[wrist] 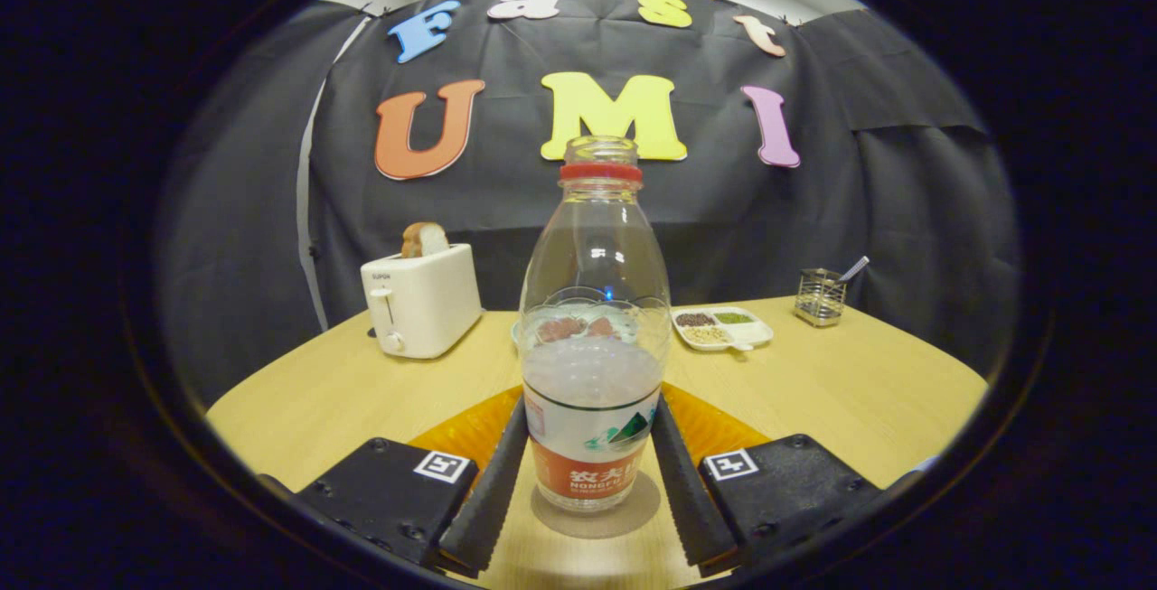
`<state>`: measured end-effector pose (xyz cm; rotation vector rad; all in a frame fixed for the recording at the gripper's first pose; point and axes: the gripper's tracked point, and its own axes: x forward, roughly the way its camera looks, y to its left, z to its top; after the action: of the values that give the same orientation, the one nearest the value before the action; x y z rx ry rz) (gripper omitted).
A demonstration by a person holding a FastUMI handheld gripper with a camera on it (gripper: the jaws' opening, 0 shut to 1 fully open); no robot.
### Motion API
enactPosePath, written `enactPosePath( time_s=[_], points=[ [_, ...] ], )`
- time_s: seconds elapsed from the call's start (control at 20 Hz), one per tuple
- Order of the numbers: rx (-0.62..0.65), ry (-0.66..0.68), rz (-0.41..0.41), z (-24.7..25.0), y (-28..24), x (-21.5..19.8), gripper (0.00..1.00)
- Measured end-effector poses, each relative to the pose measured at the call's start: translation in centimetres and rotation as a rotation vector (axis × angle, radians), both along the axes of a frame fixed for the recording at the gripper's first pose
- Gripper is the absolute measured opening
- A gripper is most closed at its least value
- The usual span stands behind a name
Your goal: Take the bottle from table, then pour the juice into the cup, finally place the bottle on the coaster
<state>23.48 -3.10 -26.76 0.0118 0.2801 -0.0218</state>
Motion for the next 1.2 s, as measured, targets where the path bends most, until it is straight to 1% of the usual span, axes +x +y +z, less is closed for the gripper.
enactPosePath(
  time_s=[0.15,0.25,0.4,0.5,0.55,0.75,1.0,1.2],
  points=[
    [-0.018,0.019,0.018,-1.5,0.1,0.1,0.80],
    [-0.014,0.002,0.023,-1.3,0.2,0.1,0.80],
    [-0.016,0.018,0.024,-1.8,0.2,0.0,0.82],
    [-0.028,0.016,0.022,-1.6,0.1,-0.1,0.92],
    [-0.030,0.004,0.025,-1.2,0.2,-0.4,1.00],
    [-0.032,-0.039,0.010,0.8,-0.2,-1.4,1.00],
    [-0.029,-0.032,0.010,2.7,-0.1,-3.4,1.00],
    [-0.060,-0.063,-0.012,7.7,-0.1,-6.6,1.00]
  ],
)
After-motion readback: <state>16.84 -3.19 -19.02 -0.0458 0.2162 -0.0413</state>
